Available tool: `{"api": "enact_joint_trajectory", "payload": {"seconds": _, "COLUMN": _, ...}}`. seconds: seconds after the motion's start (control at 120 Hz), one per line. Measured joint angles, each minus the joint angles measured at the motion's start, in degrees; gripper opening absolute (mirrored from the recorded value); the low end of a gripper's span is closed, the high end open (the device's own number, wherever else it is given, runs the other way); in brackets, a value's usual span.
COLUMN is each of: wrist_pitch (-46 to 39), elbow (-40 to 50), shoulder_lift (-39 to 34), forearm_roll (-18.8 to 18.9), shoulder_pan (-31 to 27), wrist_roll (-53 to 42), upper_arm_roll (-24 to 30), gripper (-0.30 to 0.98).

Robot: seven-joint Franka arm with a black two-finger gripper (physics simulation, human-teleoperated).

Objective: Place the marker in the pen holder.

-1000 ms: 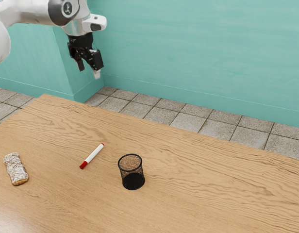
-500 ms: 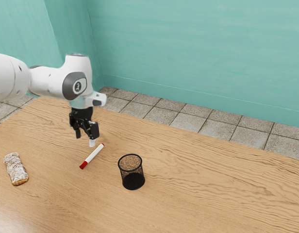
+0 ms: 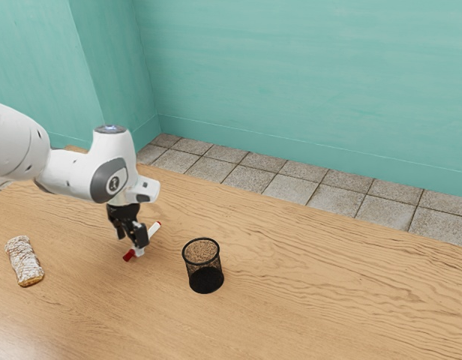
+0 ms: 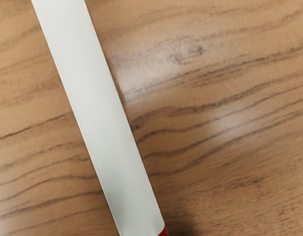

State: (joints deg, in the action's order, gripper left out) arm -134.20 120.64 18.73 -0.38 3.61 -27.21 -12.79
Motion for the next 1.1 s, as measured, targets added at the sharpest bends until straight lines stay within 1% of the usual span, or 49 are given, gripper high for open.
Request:
{"api": "enact_joint_trajectory", "payload": {"seconds": 0.15, "wrist_pitch": -1.9, "elbow": 0.2, "shoulder_lift": 0.8, "forearm_roll": -1.5, "shoulder_pan": -0.1, "wrist_roll": 0.3, "upper_arm_roll": 0.0, "gripper": 0.66}}
{"api": "enact_joint_trajectory", "payload": {"seconds": 0.4, "wrist_pitch": -1.6, "elbow": 0.1, "shoulder_lift": 1.3, "forearm_roll": -2.1, "shoulder_pan": -0.2, "wrist_roll": 3.8, "upper_arm_roll": -0.7, "gripper": 0.66}}
{"api": "enact_joint_trajectory", "payload": {"seconds": 0.55, "wrist_pitch": -1.2, "elbow": -0.2, "shoulder_lift": 1.9, "forearm_roll": -2.1, "shoulder_pan": -0.1, "wrist_roll": 5.9, "upper_arm_roll": -0.8, "gripper": 0.61}}
{"api": "enact_joint_trajectory", "payload": {"seconds": 0.633, "wrist_pitch": -1.2, "elbow": -0.3, "shoulder_lift": 2.0, "forearm_roll": -2.1, "shoulder_pan": -0.1, "wrist_roll": 6.9, "upper_arm_roll": -0.8, "gripper": 0.54}}
{"api": "enact_joint_trajectory", "payload": {"seconds": 0.95, "wrist_pitch": -1.2, "elbow": -0.5, "shoulder_lift": 1.8, "forearm_roll": -2.2, "shoulder_pan": 0.1, "wrist_roll": 9.5, "upper_arm_roll": -0.8, "gripper": 0.18}}
{"api": "enact_joint_trajectory", "payload": {"seconds": 1.1, "wrist_pitch": -1.2, "elbow": -0.6, "shoulder_lift": 1.8, "forearm_roll": -2.1, "shoulder_pan": 0.2, "wrist_roll": 10.3, "upper_arm_roll": -0.8, "gripper": 0.05}}
